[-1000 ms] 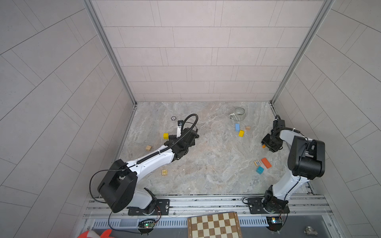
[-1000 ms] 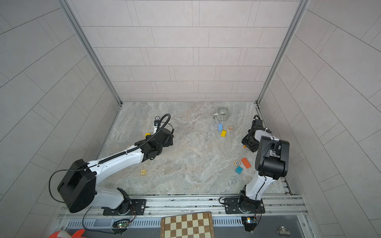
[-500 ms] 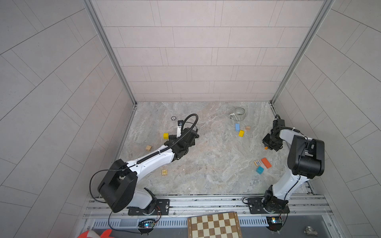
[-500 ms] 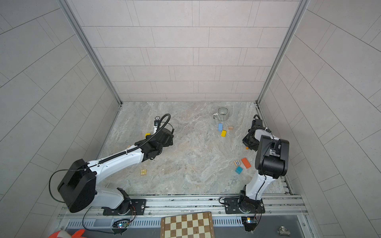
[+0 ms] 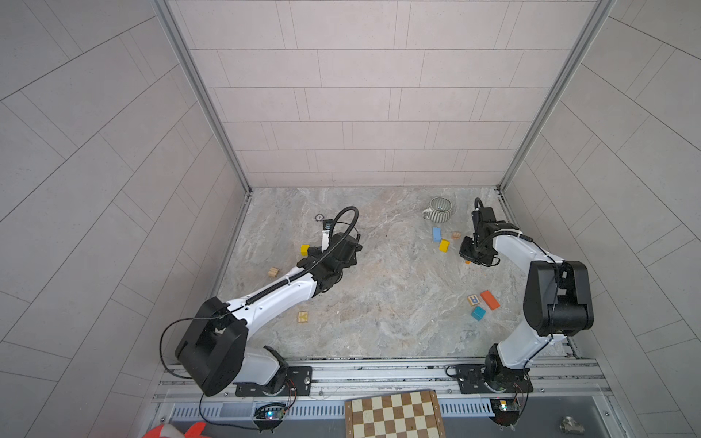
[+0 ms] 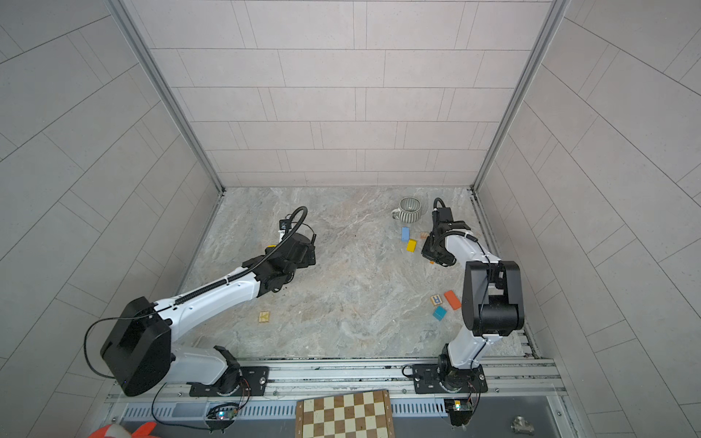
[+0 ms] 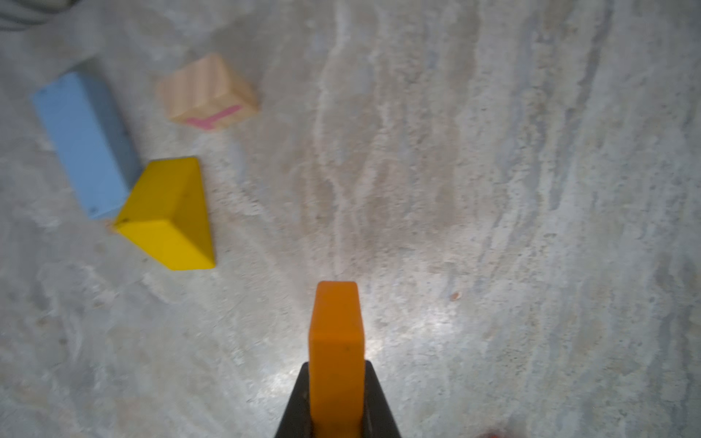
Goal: Build the wood block tower
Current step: 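Carry the orange block to the table center and stand it upright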
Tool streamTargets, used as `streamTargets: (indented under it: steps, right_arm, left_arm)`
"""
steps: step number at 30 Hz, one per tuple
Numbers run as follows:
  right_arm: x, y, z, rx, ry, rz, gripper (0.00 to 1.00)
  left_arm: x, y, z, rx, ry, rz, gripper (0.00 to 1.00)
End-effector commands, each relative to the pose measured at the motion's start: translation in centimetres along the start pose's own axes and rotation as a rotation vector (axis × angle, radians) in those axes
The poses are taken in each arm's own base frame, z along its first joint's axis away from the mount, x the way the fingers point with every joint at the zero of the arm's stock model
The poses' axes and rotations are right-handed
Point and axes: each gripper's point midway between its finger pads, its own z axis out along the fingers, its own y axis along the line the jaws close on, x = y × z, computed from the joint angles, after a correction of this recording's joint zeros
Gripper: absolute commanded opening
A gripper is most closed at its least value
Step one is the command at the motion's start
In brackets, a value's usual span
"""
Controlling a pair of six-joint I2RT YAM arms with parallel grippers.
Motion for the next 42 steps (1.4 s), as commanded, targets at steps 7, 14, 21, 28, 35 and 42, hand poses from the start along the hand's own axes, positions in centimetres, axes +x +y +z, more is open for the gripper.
streamTargets:
  steps: [7,14,21,28,35,42]
  right_arm:
    - [5.6,13.8,-3.2,-0.374,0.065,-0.260,0.00]
    - [10.9,23.5,-3.8,-0.610,0.140,-0.372,0.00]
    - [14.9,29.3,-2.4,-0.735,0.195,-0.361,0.00]
    - [16.5,30.9,-0.6,-0.768,0.232,-0.321,0.00]
    - [17.4,30.5,1.2,-0.751,0.260,-0.308,0.00]
    - [17.8,29.8,2.4,-0.710,0.270,-0.328,0.06]
  left_arm:
    - [0.6,2.1,-2.6,0.043,-0.003,-0.138,1.00]
    - [2.2,5.3,-4.7,0.024,-0.021,-0.139,1.00]
    - [3.9,6.3,-5.9,0.058,0.019,-0.183,1.00]
    - [4.9,5.7,-5.7,0.092,0.076,-0.229,1.00]
    - [5.1,5.7,-5.3,0.090,0.075,-0.238,1.00]
    - [4.8,5.8,-5.4,0.084,0.068,-0.221,1.00]
